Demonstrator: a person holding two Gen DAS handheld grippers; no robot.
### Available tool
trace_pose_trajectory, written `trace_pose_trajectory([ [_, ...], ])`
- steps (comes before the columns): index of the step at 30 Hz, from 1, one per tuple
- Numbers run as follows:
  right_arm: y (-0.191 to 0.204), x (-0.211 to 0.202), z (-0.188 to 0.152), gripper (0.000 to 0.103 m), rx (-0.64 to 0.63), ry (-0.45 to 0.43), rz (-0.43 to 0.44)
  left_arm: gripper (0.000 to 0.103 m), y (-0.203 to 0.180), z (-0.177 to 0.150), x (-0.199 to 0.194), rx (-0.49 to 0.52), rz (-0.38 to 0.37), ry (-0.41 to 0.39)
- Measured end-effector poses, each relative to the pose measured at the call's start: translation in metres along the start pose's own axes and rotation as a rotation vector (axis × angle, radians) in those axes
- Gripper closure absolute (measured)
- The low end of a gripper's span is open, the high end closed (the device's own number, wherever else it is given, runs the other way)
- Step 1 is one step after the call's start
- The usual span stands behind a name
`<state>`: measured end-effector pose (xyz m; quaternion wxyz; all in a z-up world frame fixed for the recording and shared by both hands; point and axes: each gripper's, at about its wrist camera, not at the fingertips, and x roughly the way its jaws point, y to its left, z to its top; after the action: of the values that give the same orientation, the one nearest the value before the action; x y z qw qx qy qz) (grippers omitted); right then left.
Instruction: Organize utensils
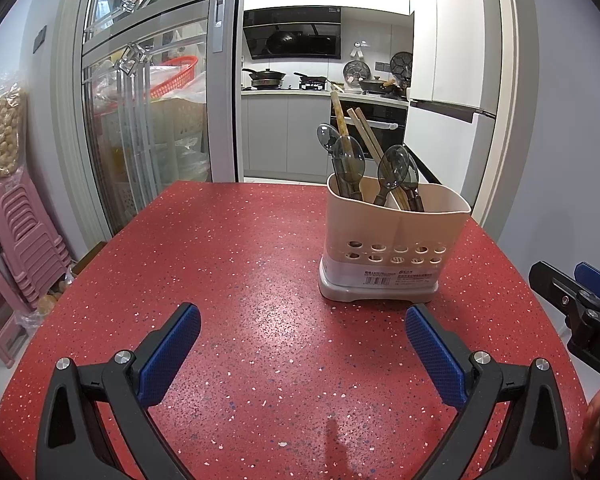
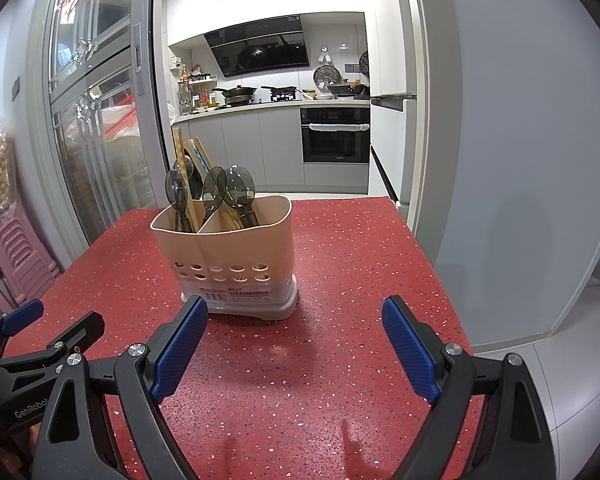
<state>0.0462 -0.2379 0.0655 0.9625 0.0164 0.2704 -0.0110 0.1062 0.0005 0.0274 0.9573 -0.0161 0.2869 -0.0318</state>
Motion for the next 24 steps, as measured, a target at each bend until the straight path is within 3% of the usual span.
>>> trace_pose_trajectory([
  [24,0.0014,-0.0021,0.0006,0.012,0.000,0.000,0.001,0.000,0.0000,0.0017,-0.0004,0.000,-0.003,0.000],
])
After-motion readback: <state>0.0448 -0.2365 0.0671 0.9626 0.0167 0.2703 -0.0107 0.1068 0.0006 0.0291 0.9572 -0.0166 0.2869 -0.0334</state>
